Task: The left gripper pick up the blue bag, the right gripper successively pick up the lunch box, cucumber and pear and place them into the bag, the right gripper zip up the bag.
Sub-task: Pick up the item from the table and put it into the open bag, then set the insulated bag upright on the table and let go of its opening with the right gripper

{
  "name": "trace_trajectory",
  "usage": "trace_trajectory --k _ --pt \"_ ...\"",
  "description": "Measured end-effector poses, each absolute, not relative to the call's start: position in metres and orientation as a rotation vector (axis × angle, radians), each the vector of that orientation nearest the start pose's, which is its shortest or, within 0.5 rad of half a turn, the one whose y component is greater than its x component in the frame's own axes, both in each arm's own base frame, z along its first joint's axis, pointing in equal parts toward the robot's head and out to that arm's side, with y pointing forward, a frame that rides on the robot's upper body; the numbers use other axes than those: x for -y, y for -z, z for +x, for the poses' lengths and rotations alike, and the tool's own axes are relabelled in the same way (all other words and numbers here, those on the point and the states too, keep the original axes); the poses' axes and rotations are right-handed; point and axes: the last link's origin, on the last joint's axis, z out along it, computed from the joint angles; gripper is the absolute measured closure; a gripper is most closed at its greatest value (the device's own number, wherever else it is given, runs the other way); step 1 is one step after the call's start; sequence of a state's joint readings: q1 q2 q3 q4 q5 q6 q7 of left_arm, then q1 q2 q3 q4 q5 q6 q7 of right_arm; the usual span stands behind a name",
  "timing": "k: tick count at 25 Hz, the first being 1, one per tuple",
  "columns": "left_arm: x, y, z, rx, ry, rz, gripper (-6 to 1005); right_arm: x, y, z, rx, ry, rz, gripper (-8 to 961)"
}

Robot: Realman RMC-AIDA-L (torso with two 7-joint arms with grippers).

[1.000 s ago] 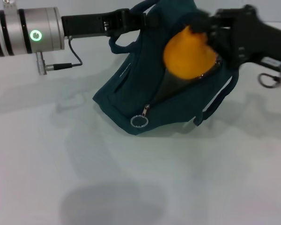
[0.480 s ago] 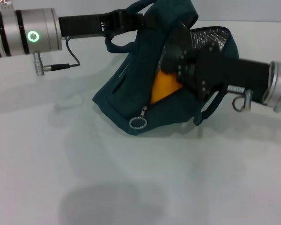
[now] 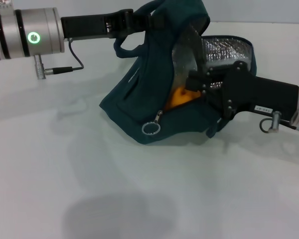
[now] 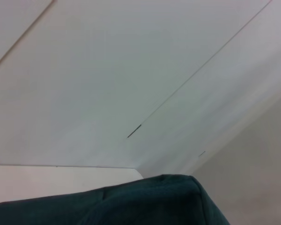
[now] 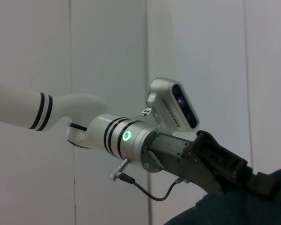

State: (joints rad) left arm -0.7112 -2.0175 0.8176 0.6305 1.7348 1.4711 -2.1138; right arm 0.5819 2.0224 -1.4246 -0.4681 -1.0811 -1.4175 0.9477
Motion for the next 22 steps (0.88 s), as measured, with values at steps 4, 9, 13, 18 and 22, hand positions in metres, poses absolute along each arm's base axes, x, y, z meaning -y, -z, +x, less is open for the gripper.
trace_trajectory --k 4,9,13,18,22 --pt "-0.395 -0.023 -0.182 1.370 1.047 -2.549 944 -0.336 0.032 0.195 -0.126 -1.128 -2.598 868" --pt "-0.394 -0.023 -0.183 1.364 1.046 -2.546 944 -0.313 0.008 0.222 -0.087 -1.228 -2.435 654" --pt "-0.394 -0.023 -0.185 1.366 1.045 -2.542 944 -0.282 -0.022 0.257 -0.123 -1.277 -2.256 469" --pt "-0.392 -0.023 -0.188 1.374 1.045 -2.535 944 -0.264 -0.020 0.300 -0.336 -1.149 -2.170 351" --pt "-0.391 -0.021 -0.187 1.378 1.047 -2.538 944 -0.275 -0.004 0.313 -0.464 -1.025 -2.180 278"
